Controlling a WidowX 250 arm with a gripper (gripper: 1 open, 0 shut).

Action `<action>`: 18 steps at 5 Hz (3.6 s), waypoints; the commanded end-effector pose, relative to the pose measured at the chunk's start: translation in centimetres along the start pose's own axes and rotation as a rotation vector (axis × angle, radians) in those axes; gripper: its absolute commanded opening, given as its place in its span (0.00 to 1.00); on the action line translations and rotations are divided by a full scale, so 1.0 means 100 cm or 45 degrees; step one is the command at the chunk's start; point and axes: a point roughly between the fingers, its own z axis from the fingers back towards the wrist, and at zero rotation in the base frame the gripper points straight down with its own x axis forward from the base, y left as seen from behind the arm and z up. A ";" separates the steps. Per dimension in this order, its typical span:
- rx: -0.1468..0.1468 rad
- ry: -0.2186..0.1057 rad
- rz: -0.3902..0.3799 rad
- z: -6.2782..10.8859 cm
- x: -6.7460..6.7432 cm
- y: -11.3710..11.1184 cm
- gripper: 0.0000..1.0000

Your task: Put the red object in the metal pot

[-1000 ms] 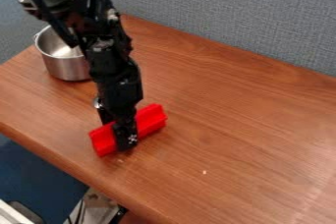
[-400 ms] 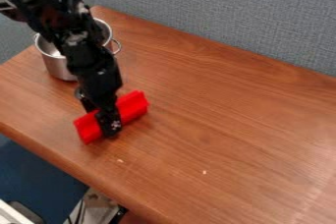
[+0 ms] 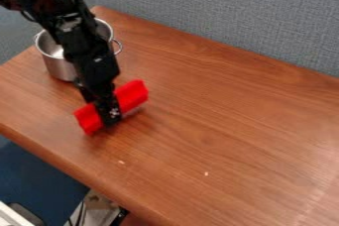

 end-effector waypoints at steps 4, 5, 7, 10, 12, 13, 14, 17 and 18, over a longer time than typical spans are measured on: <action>-0.101 0.048 -0.270 -0.008 0.017 -0.016 0.00; -0.096 0.048 -0.276 -0.003 0.024 -0.018 0.00; -0.054 0.071 -0.225 -0.001 0.016 0.000 0.00; 0.082 0.053 -0.084 0.015 -0.002 0.034 0.00; 0.102 -0.016 -0.020 0.032 0.011 0.024 0.00; 0.145 -0.030 0.132 0.027 0.023 0.028 0.00; 0.183 -0.028 0.297 0.025 0.032 0.026 0.00; 0.229 0.024 0.665 0.039 0.063 0.050 0.00; 0.221 0.062 0.730 0.041 0.074 0.055 0.00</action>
